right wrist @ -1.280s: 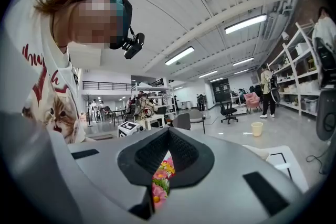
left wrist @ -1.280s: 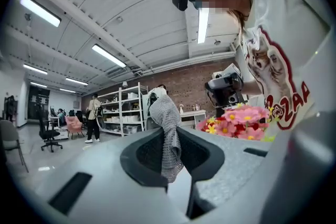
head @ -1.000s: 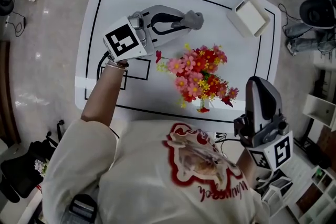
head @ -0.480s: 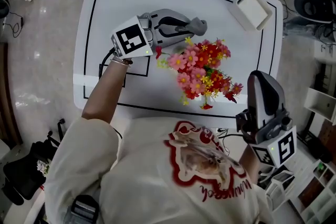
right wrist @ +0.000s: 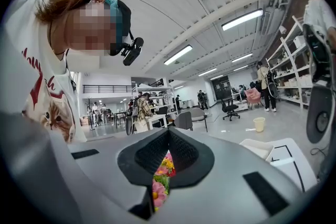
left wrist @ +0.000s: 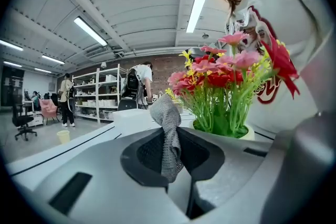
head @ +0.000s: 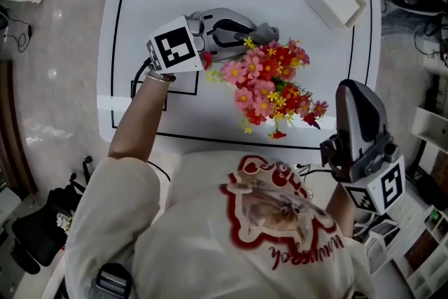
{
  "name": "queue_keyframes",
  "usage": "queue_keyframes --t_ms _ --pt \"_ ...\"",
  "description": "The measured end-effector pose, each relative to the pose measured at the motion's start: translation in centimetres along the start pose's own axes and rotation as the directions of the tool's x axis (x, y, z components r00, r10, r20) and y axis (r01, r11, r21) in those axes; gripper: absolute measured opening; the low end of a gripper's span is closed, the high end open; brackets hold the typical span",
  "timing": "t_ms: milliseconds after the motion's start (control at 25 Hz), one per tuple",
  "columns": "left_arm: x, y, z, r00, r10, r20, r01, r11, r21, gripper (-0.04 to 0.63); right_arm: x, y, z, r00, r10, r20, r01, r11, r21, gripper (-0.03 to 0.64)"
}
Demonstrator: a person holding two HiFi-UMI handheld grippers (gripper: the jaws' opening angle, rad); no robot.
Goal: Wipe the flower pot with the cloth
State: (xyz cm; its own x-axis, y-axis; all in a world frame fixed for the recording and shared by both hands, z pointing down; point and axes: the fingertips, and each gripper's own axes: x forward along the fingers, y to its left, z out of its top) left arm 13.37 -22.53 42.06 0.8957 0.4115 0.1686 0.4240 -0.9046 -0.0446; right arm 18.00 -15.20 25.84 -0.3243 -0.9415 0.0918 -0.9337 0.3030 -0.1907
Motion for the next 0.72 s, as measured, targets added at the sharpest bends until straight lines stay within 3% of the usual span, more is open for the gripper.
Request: queue_keyframes --t_ms 160,520,720 --pt "-0.1 0.2 0.0 1.000 0.004 -0.007 -0.004 1.000 -0.008 0.052 0.1 0.2 0.2 1.000 0.019 0.006 -0.019 1.000 0.003 -0.002" --pt "0.1 -0.3 -1.5 0.991 0.017 -0.136 -0.012 0.999 0.037 0.053 -0.6 -0.4 0.6 0.999 0.036 0.021 -0.036 0.999 0.000 -0.002" --pt "-0.1 -0.3 -1.8 0.987 0.030 -0.156 -0.026 0.999 0.025 0.052 -1.0 -0.9 1.2 0.999 0.037 0.041 -0.036 0.999 -0.008 -0.002"
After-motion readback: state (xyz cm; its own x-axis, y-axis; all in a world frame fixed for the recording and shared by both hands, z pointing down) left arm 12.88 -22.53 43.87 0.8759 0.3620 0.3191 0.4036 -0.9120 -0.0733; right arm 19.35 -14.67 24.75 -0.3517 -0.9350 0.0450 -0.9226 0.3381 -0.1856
